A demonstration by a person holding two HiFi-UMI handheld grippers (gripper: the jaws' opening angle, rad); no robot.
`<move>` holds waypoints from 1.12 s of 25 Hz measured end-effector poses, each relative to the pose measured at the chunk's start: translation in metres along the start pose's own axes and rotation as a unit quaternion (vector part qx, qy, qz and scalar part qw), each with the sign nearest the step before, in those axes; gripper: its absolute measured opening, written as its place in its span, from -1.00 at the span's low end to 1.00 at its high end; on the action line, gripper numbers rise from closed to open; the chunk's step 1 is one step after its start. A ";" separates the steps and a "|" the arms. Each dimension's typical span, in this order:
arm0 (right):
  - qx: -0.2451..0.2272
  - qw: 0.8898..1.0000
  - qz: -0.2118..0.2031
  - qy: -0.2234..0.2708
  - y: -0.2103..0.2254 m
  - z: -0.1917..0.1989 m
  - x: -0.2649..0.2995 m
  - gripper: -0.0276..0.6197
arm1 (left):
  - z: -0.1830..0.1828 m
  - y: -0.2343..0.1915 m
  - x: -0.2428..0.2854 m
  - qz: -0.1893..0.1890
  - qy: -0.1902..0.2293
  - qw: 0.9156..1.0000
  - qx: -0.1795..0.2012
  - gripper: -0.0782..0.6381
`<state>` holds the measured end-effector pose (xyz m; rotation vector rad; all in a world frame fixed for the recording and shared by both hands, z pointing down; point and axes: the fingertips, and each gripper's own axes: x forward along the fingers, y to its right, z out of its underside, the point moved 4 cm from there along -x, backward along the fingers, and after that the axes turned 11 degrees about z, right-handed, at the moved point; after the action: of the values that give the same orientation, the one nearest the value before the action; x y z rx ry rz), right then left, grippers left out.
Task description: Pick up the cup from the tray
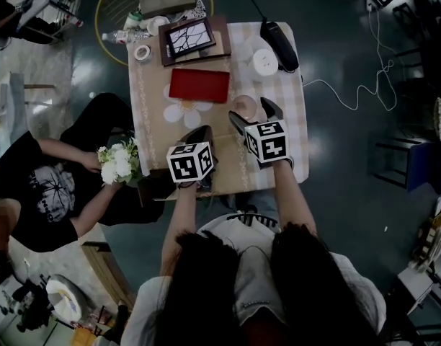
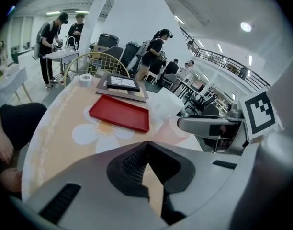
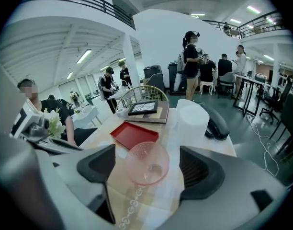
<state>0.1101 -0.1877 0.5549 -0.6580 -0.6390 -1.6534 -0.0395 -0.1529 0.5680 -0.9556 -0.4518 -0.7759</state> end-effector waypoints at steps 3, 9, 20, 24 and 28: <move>0.006 1.000 0.003 0.011 0.002 -0.008 -0.013 0.33 | -0.002 0.006 -0.003 0.003 0.009 1.000 0.006 -0.77; 0.028 0.998 -0.023 0.056 -0.009 -0.025 -0.045 0.33 | -0.009 0.019 -0.018 0.011 0.033 0.999 0.017 -0.77; -0.019 0.999 0.008 0.049 -0.027 -0.001 -0.084 -0.40 | 0.010 0.038 -0.046 0.015 0.057 0.998 0.016 -0.77; -0.032 0.998 0.030 0.045 -0.026 0.008 -0.096 -0.68 | 0.021 0.046 -0.051 0.020 0.054 0.998 0.032 -0.77; -0.015 0.998 0.036 0.043 -0.027 0.020 -0.108 -0.88 | 0.032 0.054 -0.058 0.025 0.055 0.997 0.043 -0.77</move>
<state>0.1016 -0.0964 0.4895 -0.6201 -0.5233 -1.6171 -0.0363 -0.0848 0.5167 -0.8375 -0.3610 -0.7536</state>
